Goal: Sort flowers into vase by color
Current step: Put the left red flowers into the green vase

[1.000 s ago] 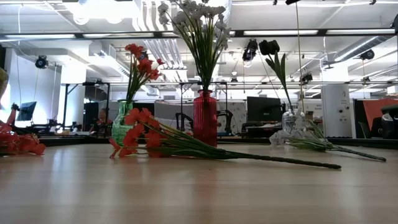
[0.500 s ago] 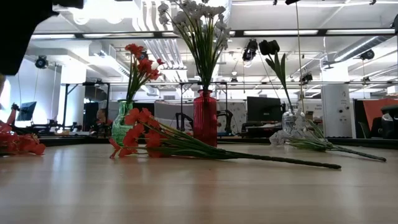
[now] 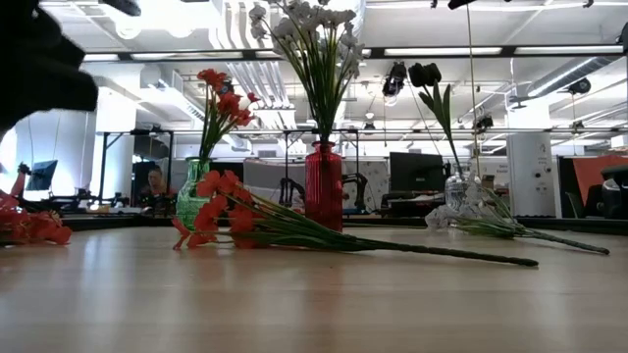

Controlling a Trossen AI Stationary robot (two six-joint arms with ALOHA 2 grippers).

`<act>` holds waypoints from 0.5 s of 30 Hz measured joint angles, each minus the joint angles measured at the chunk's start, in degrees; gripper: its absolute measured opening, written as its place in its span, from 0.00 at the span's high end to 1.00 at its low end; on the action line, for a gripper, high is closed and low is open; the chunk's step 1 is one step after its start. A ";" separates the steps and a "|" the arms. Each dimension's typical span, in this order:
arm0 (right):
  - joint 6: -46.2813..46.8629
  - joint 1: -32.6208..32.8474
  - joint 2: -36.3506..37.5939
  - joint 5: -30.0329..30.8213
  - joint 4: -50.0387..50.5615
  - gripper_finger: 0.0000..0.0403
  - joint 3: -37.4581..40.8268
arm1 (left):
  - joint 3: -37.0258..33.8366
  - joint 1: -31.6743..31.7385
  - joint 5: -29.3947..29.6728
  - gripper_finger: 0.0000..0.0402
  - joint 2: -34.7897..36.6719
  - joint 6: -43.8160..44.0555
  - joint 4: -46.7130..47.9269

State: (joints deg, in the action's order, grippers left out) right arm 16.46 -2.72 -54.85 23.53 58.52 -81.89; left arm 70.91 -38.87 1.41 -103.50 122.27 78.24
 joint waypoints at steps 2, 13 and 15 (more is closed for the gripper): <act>-0.08 0.00 -0.18 0.00 -0.01 0.56 0.00 | -3.63 -0.33 -1.19 0.49 1.39 1.12 -3.77; -0.15 -0.02 -0.75 0.00 -0.02 0.56 0.00 | -15.71 -1.60 -11.35 0.49 3.61 3.22 -13.92; -0.16 -0.02 -0.75 0.00 -0.02 0.56 0.00 | -16.75 -1.60 -11.14 0.49 3.61 3.12 -16.48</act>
State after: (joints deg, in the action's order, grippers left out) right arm 16.29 -2.74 -55.59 23.53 58.50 -81.89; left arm 54.17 -40.47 -9.73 -99.90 125.39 61.76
